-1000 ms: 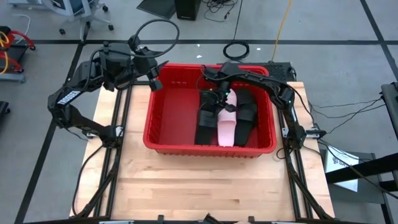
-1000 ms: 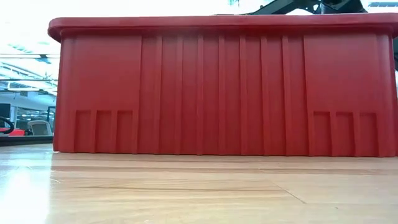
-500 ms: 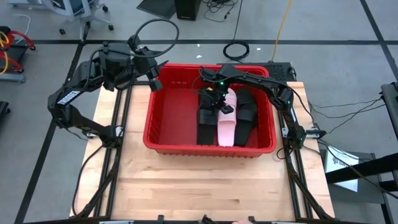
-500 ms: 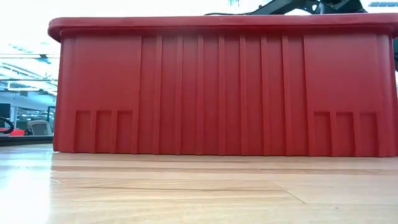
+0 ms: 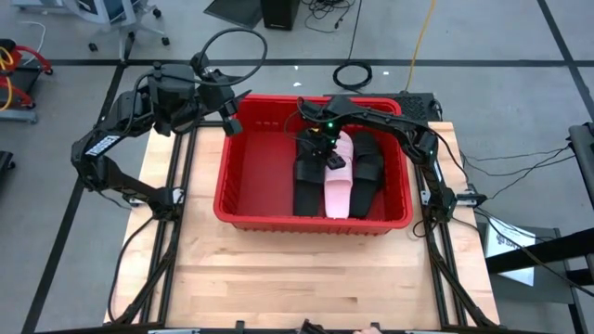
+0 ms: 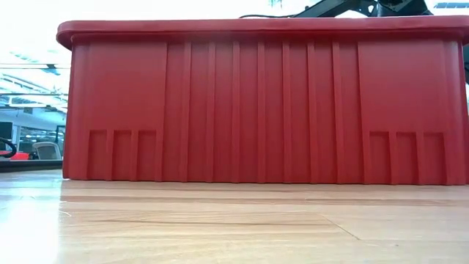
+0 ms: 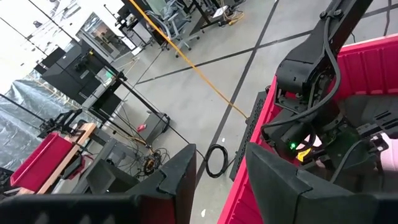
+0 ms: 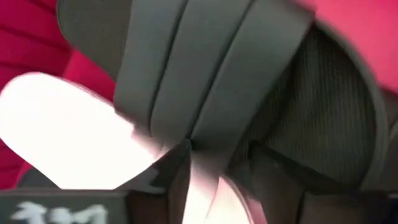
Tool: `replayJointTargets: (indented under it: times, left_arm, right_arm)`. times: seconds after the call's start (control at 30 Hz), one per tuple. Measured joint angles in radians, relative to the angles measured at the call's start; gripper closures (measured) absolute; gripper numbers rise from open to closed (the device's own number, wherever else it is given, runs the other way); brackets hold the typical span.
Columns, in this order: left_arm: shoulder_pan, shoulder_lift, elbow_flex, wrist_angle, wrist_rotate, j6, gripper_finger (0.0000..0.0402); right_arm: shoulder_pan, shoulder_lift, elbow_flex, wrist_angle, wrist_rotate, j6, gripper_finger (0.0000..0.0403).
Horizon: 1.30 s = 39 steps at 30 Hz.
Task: Pick and place slides into bin
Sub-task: Put the black slide into the red bin, then return to Home Position
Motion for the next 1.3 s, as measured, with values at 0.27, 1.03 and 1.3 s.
replayJointTargets:
  times: [0.27, 1.03, 1.3]
  left_arm:
    - [0.0, 0.0, 0.0, -0.001, -0.001, 0.0, 0.0254]
    - [0.0, -0.017, 0.0, -0.02, -0.111, 0.015, 0.0254]
    - [0.001, -0.098, 0.0, -0.048, -0.035, -0.018, 0.0254]
  right_arm:
    - [0.0, 0.0, -0.001, -0.002, 0.122, 0.05, 0.0188]
    - [-0.009, -0.388, -0.001, 0.176, 0.185, 0.142, 0.0171]
    - [-0.001, -0.554, -0.001, 0.275, 0.179, 0.29, 0.0175]
